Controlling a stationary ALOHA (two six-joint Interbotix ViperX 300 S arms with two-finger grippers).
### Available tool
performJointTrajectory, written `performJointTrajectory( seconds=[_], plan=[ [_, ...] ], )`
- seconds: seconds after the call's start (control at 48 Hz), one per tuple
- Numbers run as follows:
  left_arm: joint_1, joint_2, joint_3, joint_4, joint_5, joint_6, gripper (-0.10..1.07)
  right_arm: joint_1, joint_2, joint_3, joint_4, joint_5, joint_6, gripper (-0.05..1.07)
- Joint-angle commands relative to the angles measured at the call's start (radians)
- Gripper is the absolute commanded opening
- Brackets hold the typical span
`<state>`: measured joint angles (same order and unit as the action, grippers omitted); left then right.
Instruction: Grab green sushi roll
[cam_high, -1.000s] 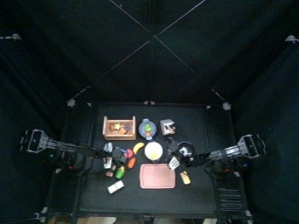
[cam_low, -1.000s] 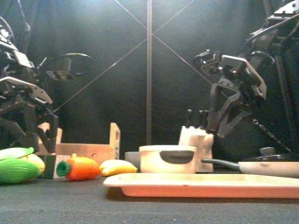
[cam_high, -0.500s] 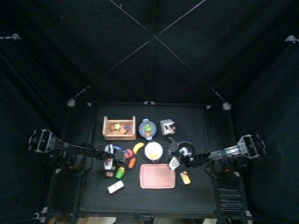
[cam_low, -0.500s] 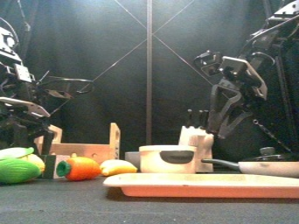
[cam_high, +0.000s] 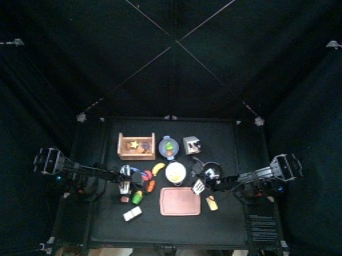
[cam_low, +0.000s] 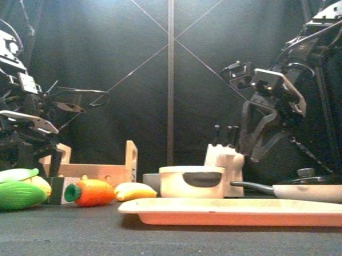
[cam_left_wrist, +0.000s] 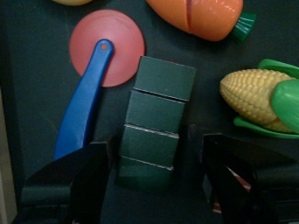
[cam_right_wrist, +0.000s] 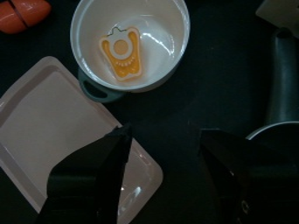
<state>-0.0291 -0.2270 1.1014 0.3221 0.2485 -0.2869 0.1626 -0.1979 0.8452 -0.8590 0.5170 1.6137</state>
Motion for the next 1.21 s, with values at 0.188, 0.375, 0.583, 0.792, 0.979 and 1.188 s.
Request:
performJointTrajectory(
  seconds=[0.188,0.375,0.583,0.792,0.979,1.188],
  plan=[
    [-0.002,-0.002,-0.021,0.003,0.000,-0.002,0.89,0.000,-0.009,-0.006,-0.002,-0.003,0.003,0.88],
    [-0.002,-0.002,-0.026,0.003,0.003,0.000,0.77,0.000,-0.003,-0.006,0.005,-0.003,0.003,0.88],
    [-0.003,-0.025,-0.038,0.003,0.021,0.002,0.75,0.000,-0.002,-0.008,0.015,-0.003,0.002,0.88],
    [-0.011,-0.083,-0.057,0.020,0.052,0.000,0.75,0.000,-0.002,-0.006,0.015,-0.003,0.002,0.88],
    [-0.018,-0.127,-0.058,0.020,0.054,0.000,0.75,0.000,-0.002,-0.006,0.017,-0.005,0.002,0.88],
    [-0.023,-0.150,-0.058,0.020,0.028,0.000,0.75,0.000,-0.002,-0.006,0.017,-0.003,0.002,0.88]
  ],
)
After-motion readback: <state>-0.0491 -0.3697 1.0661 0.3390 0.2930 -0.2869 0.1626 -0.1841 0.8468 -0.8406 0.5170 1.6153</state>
